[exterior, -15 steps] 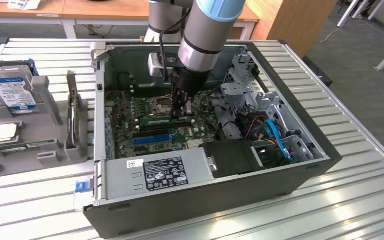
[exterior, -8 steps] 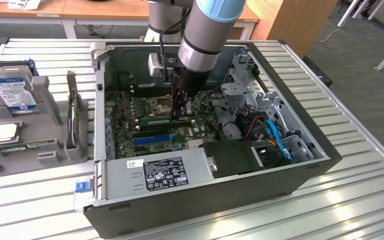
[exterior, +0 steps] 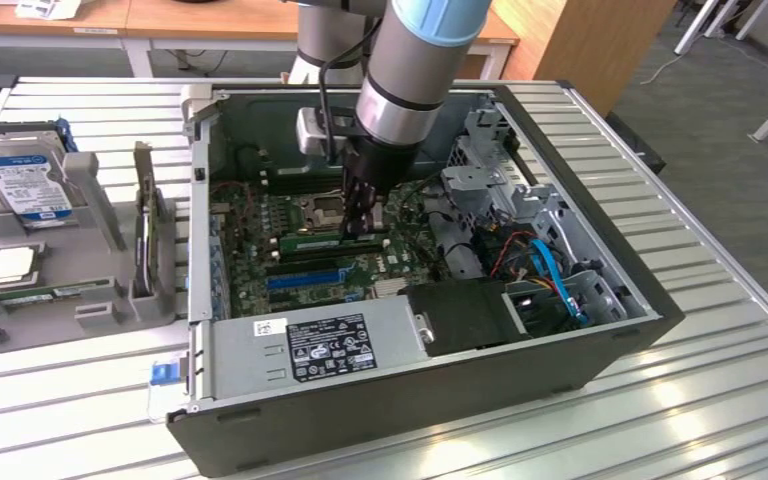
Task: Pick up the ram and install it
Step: 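Insert the ram into the slot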
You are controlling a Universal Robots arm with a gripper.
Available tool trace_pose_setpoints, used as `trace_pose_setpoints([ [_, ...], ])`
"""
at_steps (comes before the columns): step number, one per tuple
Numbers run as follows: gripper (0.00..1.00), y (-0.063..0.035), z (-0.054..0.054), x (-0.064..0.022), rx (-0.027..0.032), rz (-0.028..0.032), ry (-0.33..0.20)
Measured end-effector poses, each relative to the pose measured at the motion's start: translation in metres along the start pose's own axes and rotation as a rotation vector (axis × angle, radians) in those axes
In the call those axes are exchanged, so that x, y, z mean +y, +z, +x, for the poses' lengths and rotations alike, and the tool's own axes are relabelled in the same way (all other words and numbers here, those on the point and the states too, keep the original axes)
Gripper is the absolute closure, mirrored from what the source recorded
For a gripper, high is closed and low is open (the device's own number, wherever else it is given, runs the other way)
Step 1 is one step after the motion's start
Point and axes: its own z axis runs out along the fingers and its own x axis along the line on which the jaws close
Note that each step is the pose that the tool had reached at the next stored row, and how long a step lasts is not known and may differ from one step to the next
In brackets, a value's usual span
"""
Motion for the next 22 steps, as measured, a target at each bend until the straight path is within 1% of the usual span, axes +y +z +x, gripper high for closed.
trace_pose_setpoints([
  [22,0.88,0.0005,-0.0003,-0.0009,-0.0001,0.0,0.0],
])
